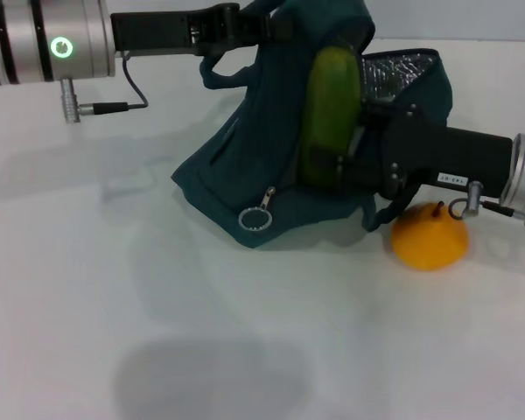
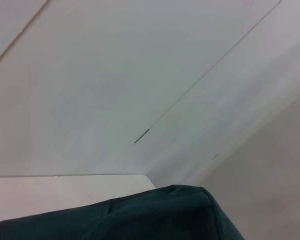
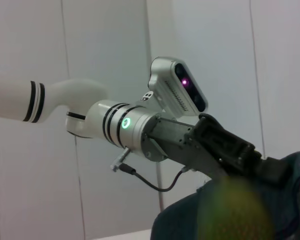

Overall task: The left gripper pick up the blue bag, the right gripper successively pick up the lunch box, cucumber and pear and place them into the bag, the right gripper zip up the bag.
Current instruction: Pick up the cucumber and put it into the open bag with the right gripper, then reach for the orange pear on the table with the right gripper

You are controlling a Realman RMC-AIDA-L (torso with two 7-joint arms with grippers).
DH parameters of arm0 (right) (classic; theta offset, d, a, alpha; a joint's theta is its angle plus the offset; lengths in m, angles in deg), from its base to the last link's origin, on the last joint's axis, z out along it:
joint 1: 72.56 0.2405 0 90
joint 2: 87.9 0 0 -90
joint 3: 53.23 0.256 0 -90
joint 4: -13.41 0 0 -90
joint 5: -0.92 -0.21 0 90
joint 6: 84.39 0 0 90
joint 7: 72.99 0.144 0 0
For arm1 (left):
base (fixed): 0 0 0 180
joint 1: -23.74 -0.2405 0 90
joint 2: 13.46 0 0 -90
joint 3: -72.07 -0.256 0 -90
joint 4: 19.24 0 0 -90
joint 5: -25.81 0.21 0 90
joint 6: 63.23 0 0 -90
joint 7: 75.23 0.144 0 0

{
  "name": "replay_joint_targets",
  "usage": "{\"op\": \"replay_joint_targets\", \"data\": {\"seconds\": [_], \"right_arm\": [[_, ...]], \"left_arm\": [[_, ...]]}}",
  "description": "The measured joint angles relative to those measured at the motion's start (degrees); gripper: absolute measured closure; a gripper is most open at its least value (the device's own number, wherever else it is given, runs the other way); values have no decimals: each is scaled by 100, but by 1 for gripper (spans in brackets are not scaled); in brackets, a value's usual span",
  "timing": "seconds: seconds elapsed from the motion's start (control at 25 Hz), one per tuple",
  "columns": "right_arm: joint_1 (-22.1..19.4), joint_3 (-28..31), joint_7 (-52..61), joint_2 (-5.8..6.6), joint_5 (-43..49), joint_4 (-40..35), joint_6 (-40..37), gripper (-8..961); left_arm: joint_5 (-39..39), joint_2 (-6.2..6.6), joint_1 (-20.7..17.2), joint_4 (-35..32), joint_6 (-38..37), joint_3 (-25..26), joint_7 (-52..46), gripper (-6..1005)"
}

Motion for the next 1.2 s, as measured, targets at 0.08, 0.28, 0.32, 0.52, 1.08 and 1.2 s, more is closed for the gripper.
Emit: {"op": "replay_joint_targets", "data": {"seconds": [0.08, 0.28, 0.32, 0.52, 1.08, 1.2], "right_arm": [[2, -33, 33, 10, 9, -25, 2, 377], [1, -74, 233, 19, 134, -109, 46, 259], [-41, -58, 219, 15, 133, -148, 8, 229], [-773, 270, -214, -11, -117, -643, -632, 234], [-2689, 1365, -1396, 124, -374, -458, -1368, 247], [-2535, 1334, -1581, 103, -372, -177, -1148, 251]], "left_arm": [[-1, -1, 0, 0, 0, 0, 7, 945], [-15, -1, 1, 0, -1, 0, 59, 946], [-17, -1, 1, 0, -2, 0, 75, 946], [-21, -9, -7, 35, -2, 0, 116, 945], [-10, -59, -129, -1, 30, 3, 118, 945], [-10, -66, -103, 9, 56, 3, 124, 945]]}}
